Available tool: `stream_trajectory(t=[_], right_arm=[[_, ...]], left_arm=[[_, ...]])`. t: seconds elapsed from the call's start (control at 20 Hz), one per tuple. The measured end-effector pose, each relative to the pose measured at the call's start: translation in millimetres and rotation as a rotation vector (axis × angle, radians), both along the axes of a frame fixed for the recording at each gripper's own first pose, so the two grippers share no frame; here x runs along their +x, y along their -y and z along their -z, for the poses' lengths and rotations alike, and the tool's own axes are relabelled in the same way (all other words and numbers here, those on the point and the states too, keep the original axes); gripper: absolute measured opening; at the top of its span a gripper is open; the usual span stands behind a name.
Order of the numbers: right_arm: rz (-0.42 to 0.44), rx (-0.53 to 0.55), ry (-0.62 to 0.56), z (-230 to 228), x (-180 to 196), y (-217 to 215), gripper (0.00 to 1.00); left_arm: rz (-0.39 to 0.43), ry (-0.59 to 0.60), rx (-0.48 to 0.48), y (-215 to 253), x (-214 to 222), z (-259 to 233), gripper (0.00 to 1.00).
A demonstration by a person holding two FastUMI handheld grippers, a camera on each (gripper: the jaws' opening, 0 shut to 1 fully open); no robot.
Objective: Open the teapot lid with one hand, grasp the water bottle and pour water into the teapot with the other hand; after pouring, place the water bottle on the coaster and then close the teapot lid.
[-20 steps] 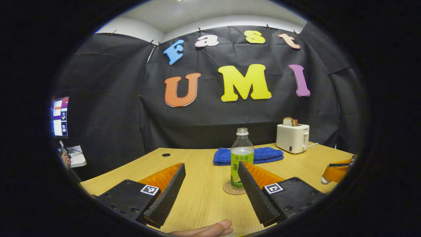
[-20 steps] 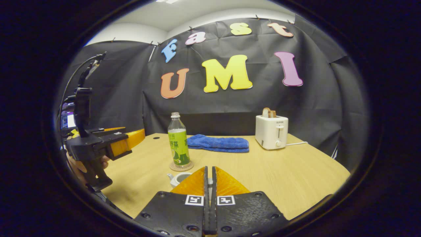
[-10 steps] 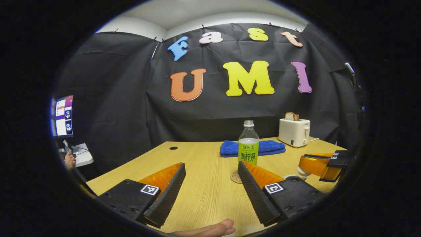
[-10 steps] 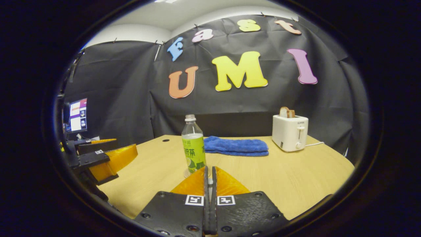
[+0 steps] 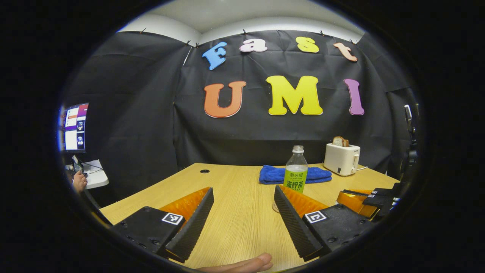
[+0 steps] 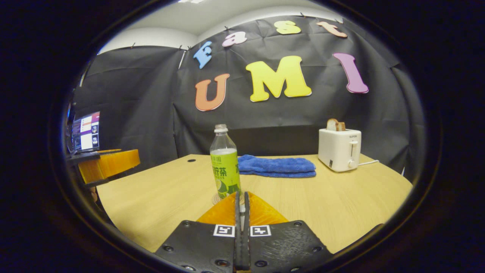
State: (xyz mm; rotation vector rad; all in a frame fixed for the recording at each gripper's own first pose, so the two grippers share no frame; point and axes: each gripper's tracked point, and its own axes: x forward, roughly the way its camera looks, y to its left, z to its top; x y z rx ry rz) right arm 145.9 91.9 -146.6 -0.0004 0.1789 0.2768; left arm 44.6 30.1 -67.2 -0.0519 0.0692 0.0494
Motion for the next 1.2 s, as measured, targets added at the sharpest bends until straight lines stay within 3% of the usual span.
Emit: stream_trajectory(t=[0.2,0.3,0.55,0.65,0.7,0.8,0.85,0.9,1.05,1.2], right_arm=[[-0.001,0.005,0.027,5,-3,-1,0.0],[0.011,-0.019,-0.026,25,-5,1,0.0],[0.002,0.006,-0.013,17,-4,-1,0.01],[0.015,0.012,-0.026,12,-5,0,0.05],[0.034,0.006,-0.014,2,-5,4,0.28],[0.048,-0.026,0.046,-22,-14,4,0.6],[0.049,-0.037,0.077,-36,-21,3,0.68],[0.052,-0.043,0.102,-50,-28,4,0.82],[0.096,-0.018,0.165,-103,-63,21,0.97],[0.167,-0.037,0.193,-138,-89,54,0.96]], left_arm=[[0.03,0.01,0.003,10,0,-1,1.0],[0.036,0.0,0.002,11,1,2,1.0],[0.056,-0.009,0.002,17,1,5,1.0],[0.061,-0.01,0.012,19,0,4,1.0],[0.063,-0.01,0.017,20,-1,3,1.0],[0.035,-0.002,0.02,13,-5,-3,1.0],[0.019,0.0,0.024,9,-8,-7,1.0],[0.017,0.008,0.025,10,-10,-13,1.0],[0.038,0.033,0.008,12,-29,-36,1.0],[0.032,0.06,0.034,4,-50,-60,1.0]])
